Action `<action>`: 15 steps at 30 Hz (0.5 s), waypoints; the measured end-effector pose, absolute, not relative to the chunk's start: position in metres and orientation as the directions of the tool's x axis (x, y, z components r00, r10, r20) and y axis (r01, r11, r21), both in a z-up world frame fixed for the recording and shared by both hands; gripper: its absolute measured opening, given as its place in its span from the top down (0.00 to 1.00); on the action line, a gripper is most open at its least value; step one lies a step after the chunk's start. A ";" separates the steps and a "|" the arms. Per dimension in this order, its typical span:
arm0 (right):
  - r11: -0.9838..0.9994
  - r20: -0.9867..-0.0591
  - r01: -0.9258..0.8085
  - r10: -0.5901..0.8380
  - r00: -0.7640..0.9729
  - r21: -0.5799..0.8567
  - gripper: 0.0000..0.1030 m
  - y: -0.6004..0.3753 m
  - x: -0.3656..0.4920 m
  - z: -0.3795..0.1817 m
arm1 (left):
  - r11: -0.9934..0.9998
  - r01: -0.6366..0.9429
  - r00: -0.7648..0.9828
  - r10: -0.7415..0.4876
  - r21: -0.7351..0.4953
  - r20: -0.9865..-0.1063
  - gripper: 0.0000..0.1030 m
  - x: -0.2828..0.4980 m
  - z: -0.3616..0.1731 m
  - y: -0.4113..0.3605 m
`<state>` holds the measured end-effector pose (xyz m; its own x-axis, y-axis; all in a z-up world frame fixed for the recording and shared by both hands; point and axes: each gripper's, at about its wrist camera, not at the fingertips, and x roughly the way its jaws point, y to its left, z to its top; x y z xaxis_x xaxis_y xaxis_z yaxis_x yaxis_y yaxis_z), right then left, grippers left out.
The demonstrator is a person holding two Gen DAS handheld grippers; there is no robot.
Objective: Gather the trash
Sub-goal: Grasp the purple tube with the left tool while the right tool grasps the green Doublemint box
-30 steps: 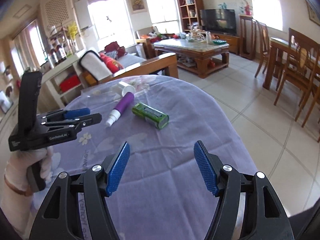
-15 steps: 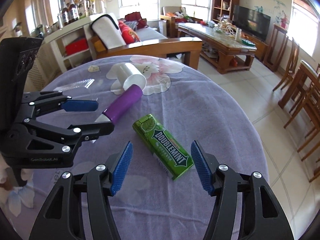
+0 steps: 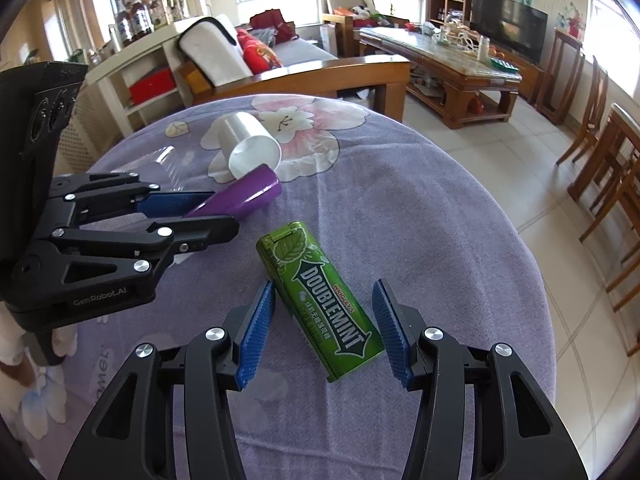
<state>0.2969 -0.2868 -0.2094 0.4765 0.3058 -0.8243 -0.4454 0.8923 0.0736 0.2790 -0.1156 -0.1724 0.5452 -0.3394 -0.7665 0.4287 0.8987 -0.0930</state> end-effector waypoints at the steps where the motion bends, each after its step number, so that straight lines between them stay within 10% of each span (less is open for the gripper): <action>1: 0.894 -0.825 -0.444 0.301 0.479 0.068 0.57 -0.286 0.296 -0.209 | 0.896 0.434 0.543 -0.344 -0.095 -0.766 0.72 0.279 -0.172 -0.116; 15: 0.894 -0.766 -0.410 0.389 0.512 0.180 0.69 -0.307 0.240 -0.177 | 0.869 0.482 0.587 -0.414 -0.110 -0.696 0.72 0.237 -0.144 -0.122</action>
